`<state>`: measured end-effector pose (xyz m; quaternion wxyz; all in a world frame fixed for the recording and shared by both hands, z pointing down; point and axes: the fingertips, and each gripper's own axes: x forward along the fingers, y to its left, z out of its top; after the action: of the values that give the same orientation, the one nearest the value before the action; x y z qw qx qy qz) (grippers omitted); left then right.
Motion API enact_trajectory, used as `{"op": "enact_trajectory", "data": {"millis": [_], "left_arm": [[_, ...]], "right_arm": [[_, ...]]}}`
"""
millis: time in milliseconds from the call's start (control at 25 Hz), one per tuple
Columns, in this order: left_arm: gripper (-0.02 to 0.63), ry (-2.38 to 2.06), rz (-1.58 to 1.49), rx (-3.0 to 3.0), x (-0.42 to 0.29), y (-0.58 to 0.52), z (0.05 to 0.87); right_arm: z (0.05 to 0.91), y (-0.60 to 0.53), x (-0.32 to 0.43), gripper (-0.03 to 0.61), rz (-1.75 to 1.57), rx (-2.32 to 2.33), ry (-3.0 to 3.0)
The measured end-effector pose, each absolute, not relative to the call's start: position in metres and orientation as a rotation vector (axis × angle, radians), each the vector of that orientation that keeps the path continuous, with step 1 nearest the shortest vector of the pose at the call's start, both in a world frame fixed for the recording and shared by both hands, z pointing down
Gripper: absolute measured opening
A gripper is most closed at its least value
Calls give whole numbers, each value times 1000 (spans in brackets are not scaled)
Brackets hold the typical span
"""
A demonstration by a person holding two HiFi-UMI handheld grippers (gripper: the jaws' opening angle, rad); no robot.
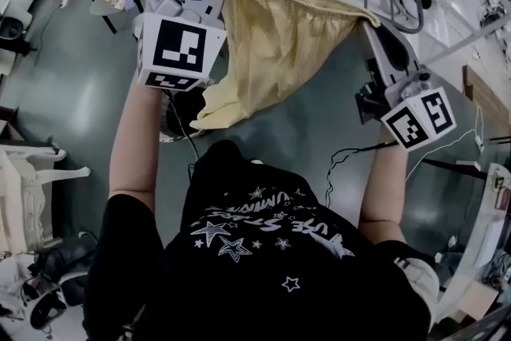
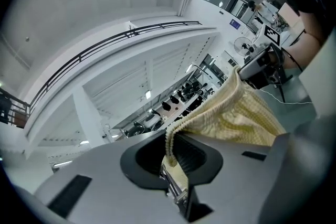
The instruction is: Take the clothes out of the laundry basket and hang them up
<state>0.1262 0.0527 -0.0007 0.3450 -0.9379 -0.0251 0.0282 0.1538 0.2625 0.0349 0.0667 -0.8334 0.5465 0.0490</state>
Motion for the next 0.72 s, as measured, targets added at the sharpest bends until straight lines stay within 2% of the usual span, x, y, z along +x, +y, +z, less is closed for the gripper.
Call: {"op": "enact_trajectory", "data": {"millis": [360, 720], "left_arm": [[52, -195, 63, -2457, 217, 36, 34], [52, -269, 107, -2451, 316, -30, 20]], "right_arm": [[61, 249, 228, 34, 76, -2592, 1485], [39, 185, 325, 34, 98, -2647, 1377]]}}
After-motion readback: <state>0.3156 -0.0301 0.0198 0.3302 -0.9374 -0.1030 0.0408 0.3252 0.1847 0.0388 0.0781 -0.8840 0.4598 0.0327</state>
